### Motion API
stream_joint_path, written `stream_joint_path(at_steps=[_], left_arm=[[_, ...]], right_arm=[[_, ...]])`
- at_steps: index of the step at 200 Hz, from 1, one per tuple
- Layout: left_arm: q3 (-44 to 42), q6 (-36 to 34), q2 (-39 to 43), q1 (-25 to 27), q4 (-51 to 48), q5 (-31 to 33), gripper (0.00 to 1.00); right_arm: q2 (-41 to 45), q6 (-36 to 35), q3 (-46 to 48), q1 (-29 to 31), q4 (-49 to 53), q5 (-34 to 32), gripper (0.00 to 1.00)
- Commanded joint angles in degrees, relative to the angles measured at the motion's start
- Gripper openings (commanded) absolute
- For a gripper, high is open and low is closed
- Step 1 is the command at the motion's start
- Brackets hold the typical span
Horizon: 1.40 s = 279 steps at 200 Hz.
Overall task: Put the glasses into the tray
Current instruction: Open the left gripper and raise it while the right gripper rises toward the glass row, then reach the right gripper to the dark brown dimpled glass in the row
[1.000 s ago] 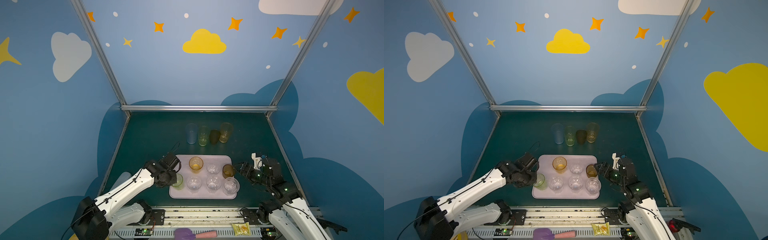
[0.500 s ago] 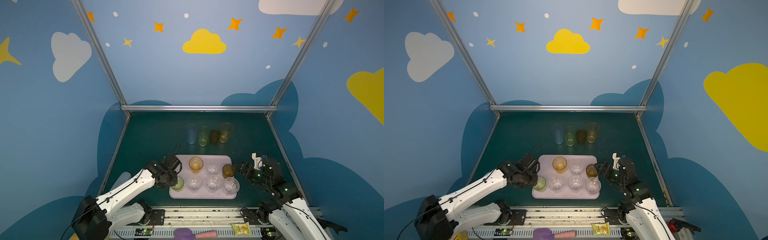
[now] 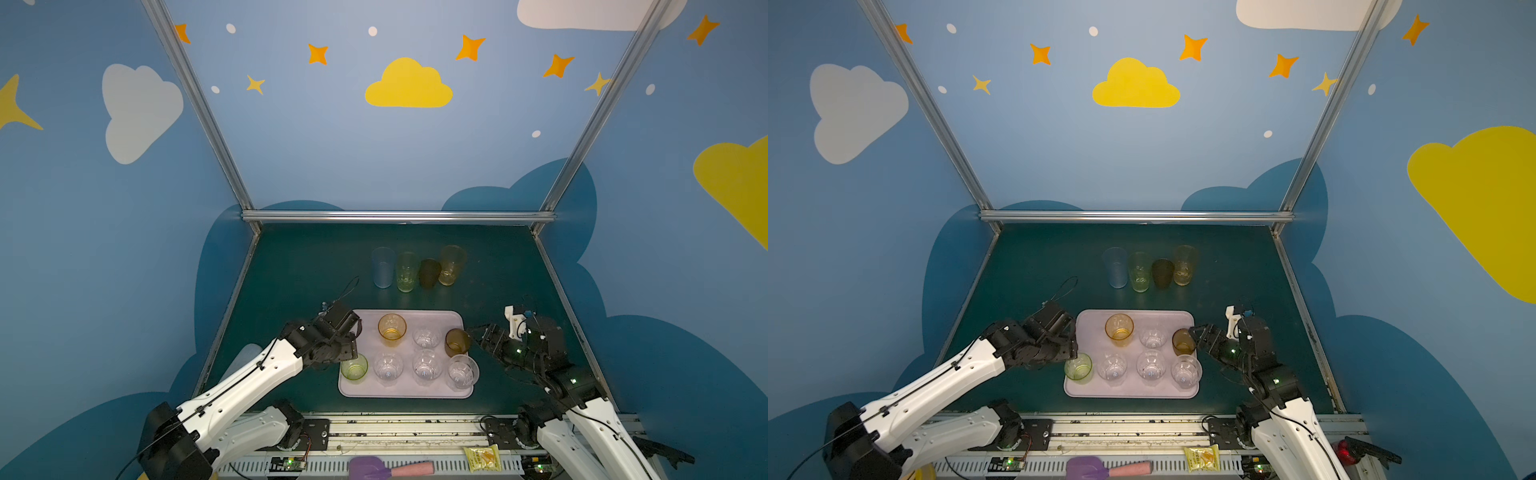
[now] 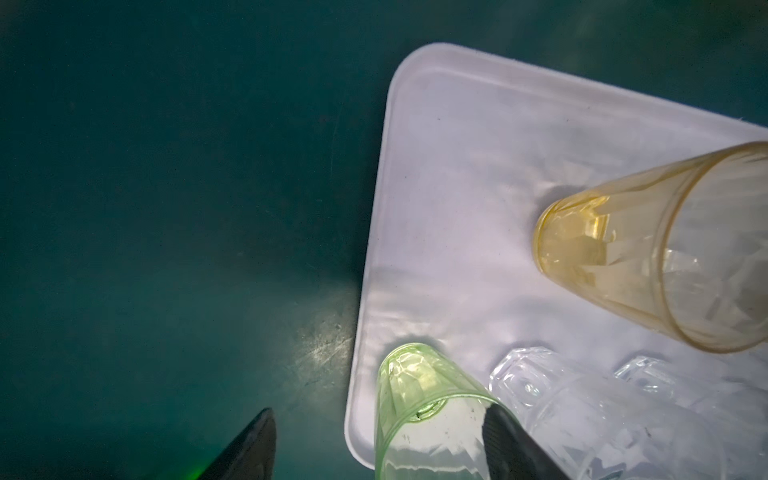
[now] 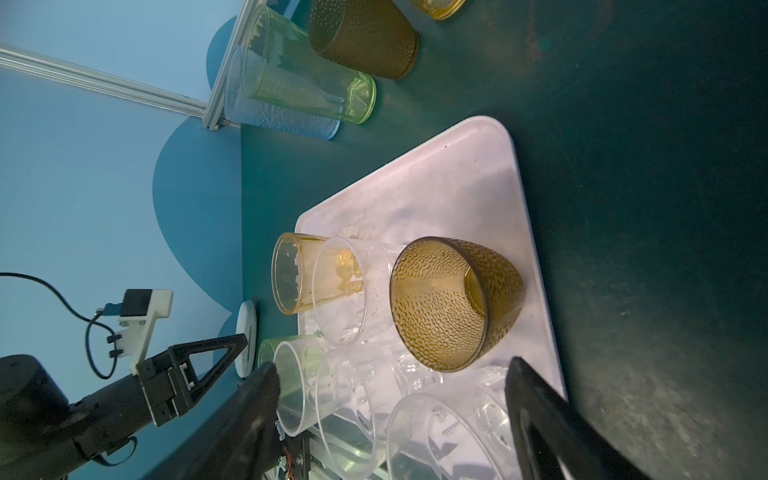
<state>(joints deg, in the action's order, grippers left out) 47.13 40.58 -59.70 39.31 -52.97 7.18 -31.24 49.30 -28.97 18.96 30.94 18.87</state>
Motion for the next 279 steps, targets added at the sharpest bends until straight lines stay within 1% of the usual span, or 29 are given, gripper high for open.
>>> stream_joint_path(at_steps=[1, 21, 55, 96, 108, 159, 196, 219, 244, 279], left_arm=[[1.8, -2.1, 1.3, -0.7, -1.1, 3.2, 0.91], [3.0, -3.3, 1.9, -1.6, -0.9, 4.0, 1.00], [3.7, -5.2, 2.0, -4.1, 0.7, 3.5, 1.00], [3.9, -6.7, 2.2, -7.4, 3.5, 2.9, 1.00], [4.0, -7.1, 2.2, -8.3, 4.5, 3.0, 1.00], [5.0, -8.3, 0.6, -10.7, 9.4, 2.2, 1.00], [6.3, -8.9, -1.8, -11.5, 11.9, 2.1, 1.00], [6.5, -9.0, -3.1, -11.9, 14.0, 0.7, 1.00], [7.0, -9.7, -4.4, -12.3, 15.0, -0.4, 1.00], [6.8, -10.6, -5.3, -13.3, 16.3, -1.1, 1.00]], right_arm=[[-1.3, 0.0, -2.6, -0.3, 0.4, -0.5, 0.84], [-2.7, -0.4, -3.8, -0.4, 0.4, -0.5, 0.84], [-5.1, -0.9, -6.1, -0.5, 0.1, -0.7, 0.84], [-10.0, -2.3, -9.2, -0.9, -0.1, -0.3, 0.84], [-11.6, -2.9, -12.0, -1.0, -0.2, -0.3, 0.84], [-21.8, -6.1, -18.9, -2.1, -1.5, 1.0, 0.84], [-31.6, -5.7, -24.0, -2.9, -5.3, 4.3, 0.84], [-38.1, -5.0, -27.8, -2.9, -7.1, 6.0, 0.84], [-43.0, -2.6, -29.6, -2.9, -10.3, 5.8, 0.81], [-46.0, -0.6, -30.9, -2.6, -12.5, 1.3, 0.80]])
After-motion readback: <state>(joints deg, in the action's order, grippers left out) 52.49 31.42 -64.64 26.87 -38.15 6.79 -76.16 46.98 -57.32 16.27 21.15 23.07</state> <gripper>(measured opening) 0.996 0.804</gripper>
